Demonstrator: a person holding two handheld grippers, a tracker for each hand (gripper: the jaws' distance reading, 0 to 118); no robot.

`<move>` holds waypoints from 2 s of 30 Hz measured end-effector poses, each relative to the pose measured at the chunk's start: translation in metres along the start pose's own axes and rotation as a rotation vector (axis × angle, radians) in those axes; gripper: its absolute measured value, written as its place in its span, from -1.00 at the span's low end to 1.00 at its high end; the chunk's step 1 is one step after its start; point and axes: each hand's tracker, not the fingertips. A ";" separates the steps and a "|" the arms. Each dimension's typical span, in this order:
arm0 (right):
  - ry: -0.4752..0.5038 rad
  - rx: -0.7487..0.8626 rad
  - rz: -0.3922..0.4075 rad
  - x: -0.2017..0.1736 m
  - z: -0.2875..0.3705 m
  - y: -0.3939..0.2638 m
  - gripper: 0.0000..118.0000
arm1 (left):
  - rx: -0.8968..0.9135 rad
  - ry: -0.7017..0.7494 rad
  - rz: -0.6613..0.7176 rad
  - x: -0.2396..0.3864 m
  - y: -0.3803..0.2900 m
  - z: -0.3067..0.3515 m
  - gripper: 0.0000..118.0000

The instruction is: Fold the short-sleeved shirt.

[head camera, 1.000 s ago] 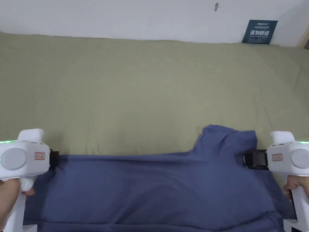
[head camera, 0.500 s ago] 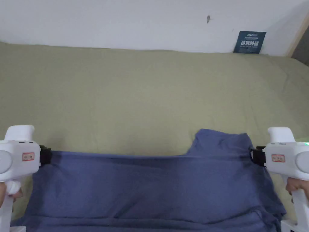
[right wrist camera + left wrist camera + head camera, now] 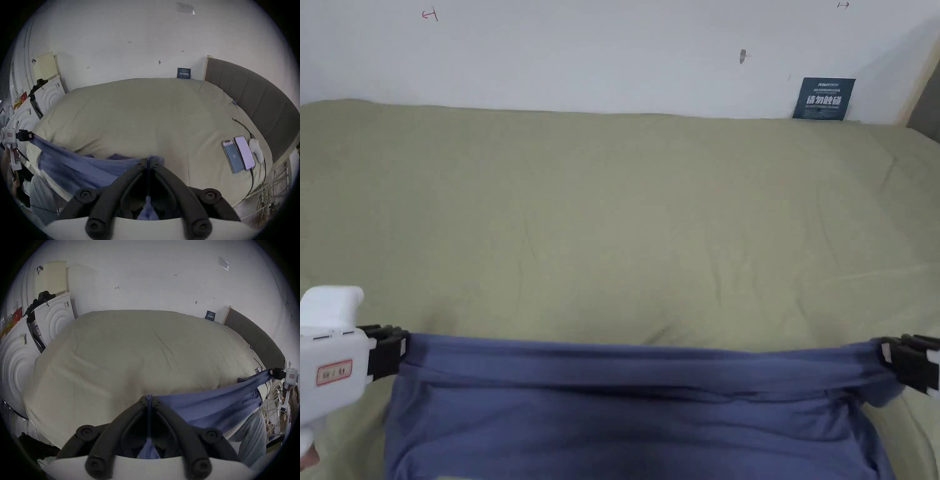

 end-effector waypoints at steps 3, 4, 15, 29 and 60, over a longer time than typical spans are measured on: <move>-0.001 -0.028 -0.018 0.004 0.012 -0.031 -0.96 | -0.004 -0.003 -0.012 -0.001 -0.026 0.010 -0.94; 0.003 -0.042 -0.022 0.005 0.014 -0.042 -0.96 | -0.012 -0.001 -0.010 0.000 -0.034 0.012 -0.94; -0.048 -0.149 -0.016 0.005 -0.017 -0.090 -0.94 | -0.081 0.003 0.046 -0.001 -0.081 -0.002 -0.81; -0.048 0.189 0.011 -0.119 0.000 -0.031 -0.75 | 0.113 0.054 0.032 0.031 -0.035 0.025 -0.77; -0.090 0.315 0.146 -0.252 -0.022 -0.035 -0.98 | -0.433 -0.673 0.473 -0.122 -0.031 -0.090 0.93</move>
